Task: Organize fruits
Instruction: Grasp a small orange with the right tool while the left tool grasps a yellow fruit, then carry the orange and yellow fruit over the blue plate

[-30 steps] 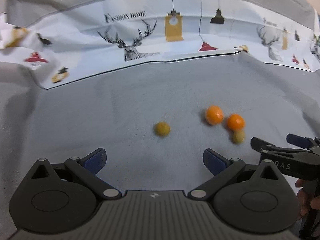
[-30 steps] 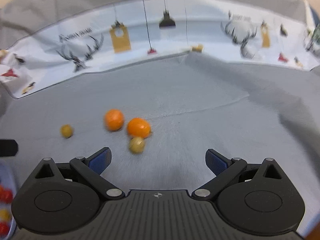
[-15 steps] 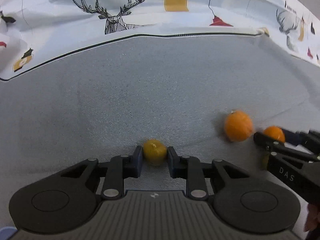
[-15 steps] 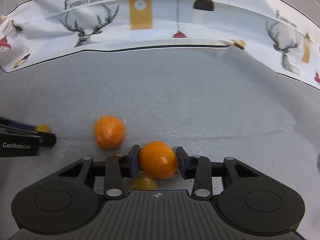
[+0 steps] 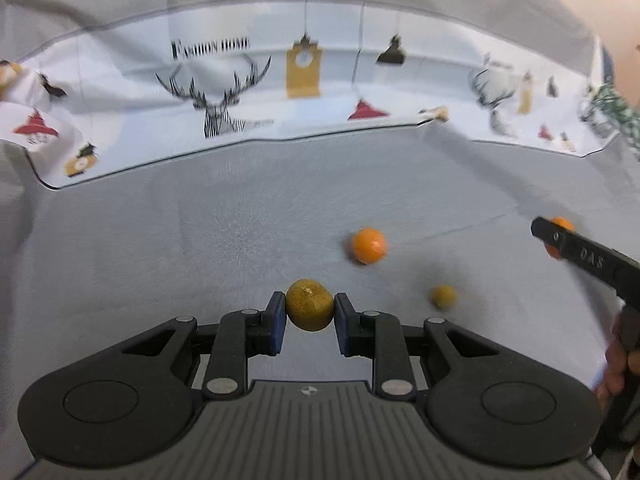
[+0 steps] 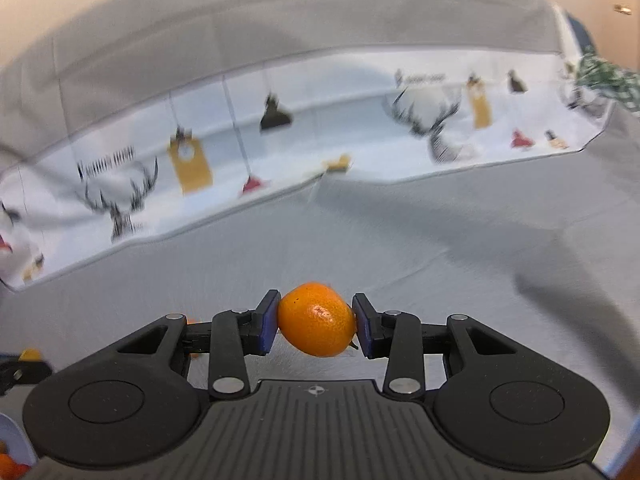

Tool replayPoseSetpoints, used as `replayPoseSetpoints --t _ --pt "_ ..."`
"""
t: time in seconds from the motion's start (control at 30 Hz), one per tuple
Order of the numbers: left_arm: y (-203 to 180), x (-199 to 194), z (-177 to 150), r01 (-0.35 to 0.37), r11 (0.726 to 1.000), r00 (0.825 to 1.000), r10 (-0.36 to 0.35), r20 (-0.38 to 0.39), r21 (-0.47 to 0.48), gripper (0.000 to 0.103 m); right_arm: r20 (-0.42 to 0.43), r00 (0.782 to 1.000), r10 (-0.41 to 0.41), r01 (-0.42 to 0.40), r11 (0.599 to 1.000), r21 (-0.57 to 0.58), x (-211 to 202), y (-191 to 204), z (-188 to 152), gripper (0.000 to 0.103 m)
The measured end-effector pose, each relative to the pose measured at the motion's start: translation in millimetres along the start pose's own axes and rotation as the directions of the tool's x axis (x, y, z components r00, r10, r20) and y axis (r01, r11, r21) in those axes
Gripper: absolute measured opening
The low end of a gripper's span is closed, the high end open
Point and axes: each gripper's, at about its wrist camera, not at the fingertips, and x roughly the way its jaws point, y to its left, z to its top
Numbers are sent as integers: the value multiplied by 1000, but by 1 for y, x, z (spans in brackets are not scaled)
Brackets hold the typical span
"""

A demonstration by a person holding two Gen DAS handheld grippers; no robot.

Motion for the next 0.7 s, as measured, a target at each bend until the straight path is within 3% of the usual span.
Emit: replayPoseSetpoints --t 0.17,0.4,0.47,0.7 --pt "0 -72 -32 6 1000 999 -5 33 -11 28 48 998 39 -41 998 41 -63 -12 2 41" --pt "18 -159 -90 -65 997 995 67 76 -35 28 2 978 208 -208 976 -73 -153 25 -34 41" --pt "27 -181 -109 -85 995 993 88 80 -51 28 -34 963 268 -270 959 -91 -173 41 -49 41" --pt "46 -241 -169 -156 980 979 170 112 -123 28 -156 871 466 -490 849 -198 -242 99 -95 41"
